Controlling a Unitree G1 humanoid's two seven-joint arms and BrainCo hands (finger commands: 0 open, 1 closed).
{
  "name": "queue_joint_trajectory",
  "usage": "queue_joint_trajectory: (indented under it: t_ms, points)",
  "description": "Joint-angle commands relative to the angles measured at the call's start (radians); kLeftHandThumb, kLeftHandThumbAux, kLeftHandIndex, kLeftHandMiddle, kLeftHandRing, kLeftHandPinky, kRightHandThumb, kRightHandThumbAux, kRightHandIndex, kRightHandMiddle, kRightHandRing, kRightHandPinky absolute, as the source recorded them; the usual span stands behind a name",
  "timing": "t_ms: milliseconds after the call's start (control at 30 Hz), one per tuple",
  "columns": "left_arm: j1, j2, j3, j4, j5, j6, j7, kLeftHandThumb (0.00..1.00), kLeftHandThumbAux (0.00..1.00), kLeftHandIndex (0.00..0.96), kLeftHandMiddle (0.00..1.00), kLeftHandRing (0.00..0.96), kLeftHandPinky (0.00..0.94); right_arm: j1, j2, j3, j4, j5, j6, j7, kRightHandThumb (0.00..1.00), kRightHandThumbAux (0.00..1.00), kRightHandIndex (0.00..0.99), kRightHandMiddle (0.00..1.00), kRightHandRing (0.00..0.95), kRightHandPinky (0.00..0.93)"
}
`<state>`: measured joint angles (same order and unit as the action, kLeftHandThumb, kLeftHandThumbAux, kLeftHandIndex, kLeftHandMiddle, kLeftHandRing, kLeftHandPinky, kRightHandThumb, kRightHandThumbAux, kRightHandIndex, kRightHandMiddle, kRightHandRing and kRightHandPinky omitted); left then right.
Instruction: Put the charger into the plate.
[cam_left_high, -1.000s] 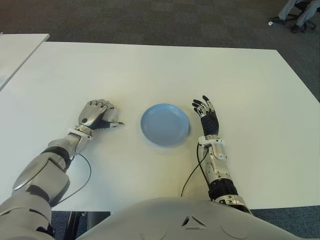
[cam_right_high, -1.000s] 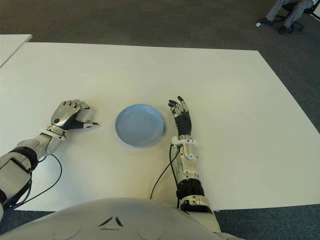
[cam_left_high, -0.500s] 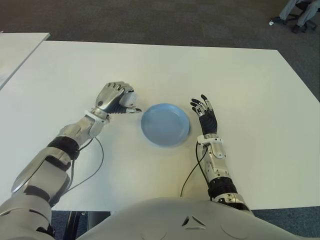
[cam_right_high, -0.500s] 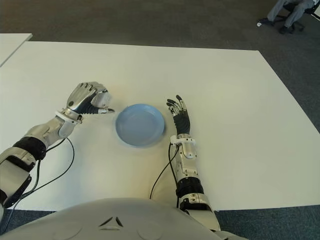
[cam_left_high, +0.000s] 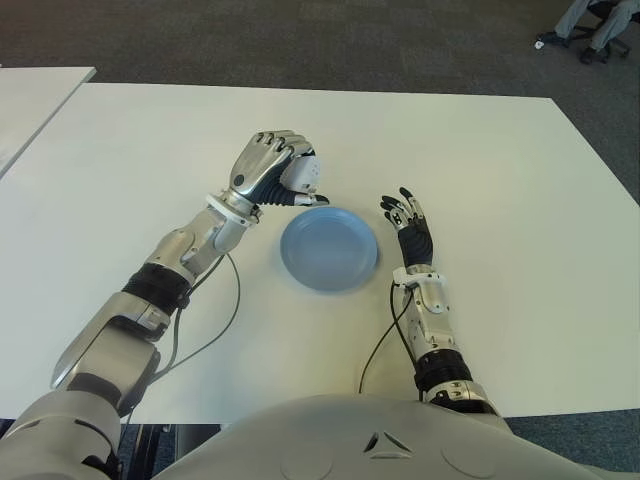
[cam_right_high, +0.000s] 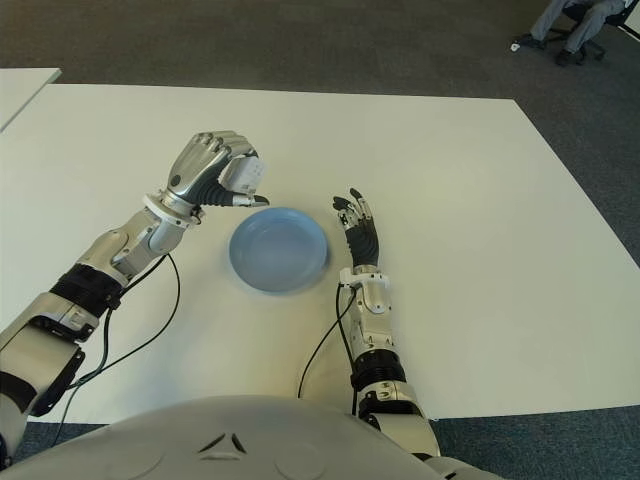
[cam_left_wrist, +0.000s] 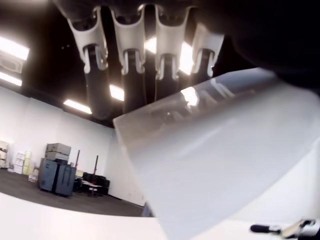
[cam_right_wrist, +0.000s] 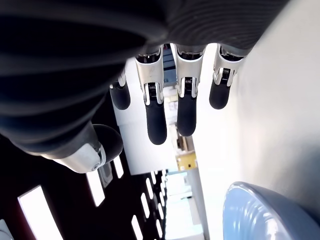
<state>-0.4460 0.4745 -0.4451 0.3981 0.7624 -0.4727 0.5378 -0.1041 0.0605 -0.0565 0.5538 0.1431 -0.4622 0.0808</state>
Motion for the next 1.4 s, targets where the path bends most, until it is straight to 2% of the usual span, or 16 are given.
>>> queue_joint_trajectory:
  t_ms: [33,200,333,567,1000,1200,1267,1300,1333,1367,1400]
  points:
    - [0.015,-0.052,-0.002,-0.056,-0.007,0.036,-0.084,0.801,0.701,0.784,0.875,0.872,0.883,0.000,0.031,0.003,0.041,-0.012,0.006,-0.012,0.000,0.568,0.108,0.287,0.224,0.144]
    - [0.033,-0.075,-0.006,-0.077,0.000,0.037,-0.131,0.853,0.689,0.797,0.876,0.873,0.887,-0.007,0.035,0.007,0.052,-0.013,0.005,-0.016,0.000,0.567,0.105,0.287,0.225,0.142]
    - [0.030,-0.100,-0.023,-0.046,0.011,0.014,-0.138,0.890,0.685,0.806,0.876,0.873,0.882,-0.011,0.037,0.012,0.060,-0.013,0.001,-0.018,0.000,0.567,0.100,0.284,0.226,0.144]
    - [0.025,-0.132,-0.059,-0.014,0.038,0.002,-0.156,0.902,0.687,0.804,0.867,0.864,0.867,-0.017,0.043,0.014,0.070,-0.009,-0.010,-0.021,0.000,0.580,0.094,0.282,0.229,0.147]
    - [0.028,-0.149,-0.107,0.056,0.102,-0.016,-0.120,0.846,0.707,0.786,0.861,0.856,0.871,-0.020,0.046,0.025,0.075,-0.015,-0.020,-0.032,0.000,0.605,0.078,0.255,0.201,0.070]
    - [0.016,-0.153,-0.110,0.136,0.094,-0.052,-0.101,0.722,0.701,0.759,0.853,0.849,0.846,-0.015,0.049,0.028,0.067,-0.012,-0.016,-0.036,0.000,0.612,0.078,0.257,0.204,0.103]
    - [0.021,-0.153,-0.103,0.131,0.049,-0.035,-0.196,0.651,0.675,0.721,0.845,0.840,0.829,-0.014,0.049,0.029,0.066,-0.009,-0.014,-0.034,0.000,0.612,0.078,0.257,0.204,0.104]
    - [0.023,-0.152,-0.100,0.127,0.030,-0.025,-0.240,0.527,0.604,0.607,0.827,0.814,0.793,-0.014,0.048,0.029,0.066,-0.007,-0.013,-0.034,0.000,0.613,0.077,0.256,0.204,0.100]
    - [0.025,-0.152,-0.099,0.123,0.017,-0.018,-0.268,0.446,0.559,0.534,0.816,0.797,0.770,-0.014,0.048,0.029,0.066,-0.007,-0.013,-0.033,0.000,0.613,0.076,0.256,0.204,0.098]
    - [0.039,-0.121,-0.095,0.064,-0.045,0.009,-0.410,0.418,0.543,0.508,0.812,0.791,0.762,-0.013,0.047,0.028,0.066,-0.003,-0.011,-0.030,0.000,0.613,0.076,0.256,0.204,0.097]
    - [0.069,-0.067,-0.084,-0.049,-0.128,0.049,-0.566,0.325,0.477,0.325,0.542,0.535,0.538,-0.011,0.046,0.027,0.063,0.002,-0.009,-0.025,0.000,0.615,0.072,0.254,0.203,0.088]
